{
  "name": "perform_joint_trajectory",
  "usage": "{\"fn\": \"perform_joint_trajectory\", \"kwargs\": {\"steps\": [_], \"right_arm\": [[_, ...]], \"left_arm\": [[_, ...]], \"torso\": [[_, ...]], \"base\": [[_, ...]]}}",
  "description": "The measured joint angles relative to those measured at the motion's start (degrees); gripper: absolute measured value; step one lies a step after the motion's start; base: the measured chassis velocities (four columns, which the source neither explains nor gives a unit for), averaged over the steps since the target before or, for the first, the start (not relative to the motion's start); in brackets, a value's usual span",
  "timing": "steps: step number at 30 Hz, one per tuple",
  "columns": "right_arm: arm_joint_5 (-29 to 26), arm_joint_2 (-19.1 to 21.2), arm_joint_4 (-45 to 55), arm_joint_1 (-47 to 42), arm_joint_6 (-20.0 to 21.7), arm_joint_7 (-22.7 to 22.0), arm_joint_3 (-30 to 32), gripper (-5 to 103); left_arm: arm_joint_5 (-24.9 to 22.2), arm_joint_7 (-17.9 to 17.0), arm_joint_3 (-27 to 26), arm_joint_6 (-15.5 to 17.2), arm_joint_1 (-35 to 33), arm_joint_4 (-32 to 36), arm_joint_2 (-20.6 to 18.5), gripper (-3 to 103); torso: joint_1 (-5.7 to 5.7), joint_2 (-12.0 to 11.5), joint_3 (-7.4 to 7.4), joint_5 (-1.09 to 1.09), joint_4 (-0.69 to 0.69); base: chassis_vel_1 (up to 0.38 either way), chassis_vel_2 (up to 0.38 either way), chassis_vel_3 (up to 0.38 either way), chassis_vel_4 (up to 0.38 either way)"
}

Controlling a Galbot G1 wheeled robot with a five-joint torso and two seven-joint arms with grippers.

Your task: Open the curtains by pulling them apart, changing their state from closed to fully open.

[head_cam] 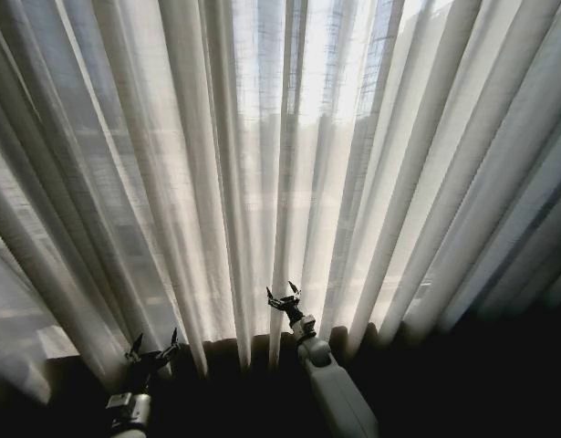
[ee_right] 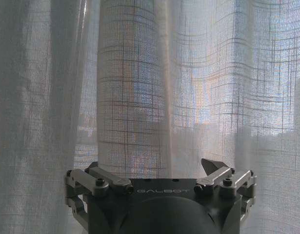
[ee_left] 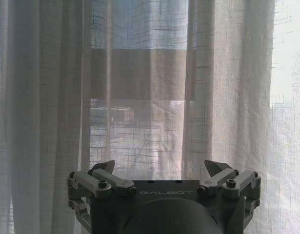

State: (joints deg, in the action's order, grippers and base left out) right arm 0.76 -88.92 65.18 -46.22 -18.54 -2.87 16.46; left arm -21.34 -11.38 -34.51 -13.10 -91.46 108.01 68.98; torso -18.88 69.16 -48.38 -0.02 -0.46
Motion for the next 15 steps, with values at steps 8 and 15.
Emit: {"fn": "perform_joint_trajectory", "kwargs": {"steps": [8, 15], "right_arm": [[-3.0, 0.3, 0.4, -0.3, -0.4, 0.2, -0.1, 83], [-7.5, 1.3, 2.4, -1.7, -1.2, 4.2, -0.4, 50]], "left_arm": [[0.0, 0.0, 0.0, 0.0, 0.0, 0.0, 0.0, 100], [0.0, 0.0, 0.0, 0.0, 0.0, 0.0, 0.0, 100]], "torso": [[0.01, 0.0, 0.01, 0.01, 0.00], [0.00, 0.0, 0.01, 0.01, 0.00]], "base": [[0.000, 0.000, 0.000, 0.000], [0.000, 0.000, 0.000, 0.000]]}}
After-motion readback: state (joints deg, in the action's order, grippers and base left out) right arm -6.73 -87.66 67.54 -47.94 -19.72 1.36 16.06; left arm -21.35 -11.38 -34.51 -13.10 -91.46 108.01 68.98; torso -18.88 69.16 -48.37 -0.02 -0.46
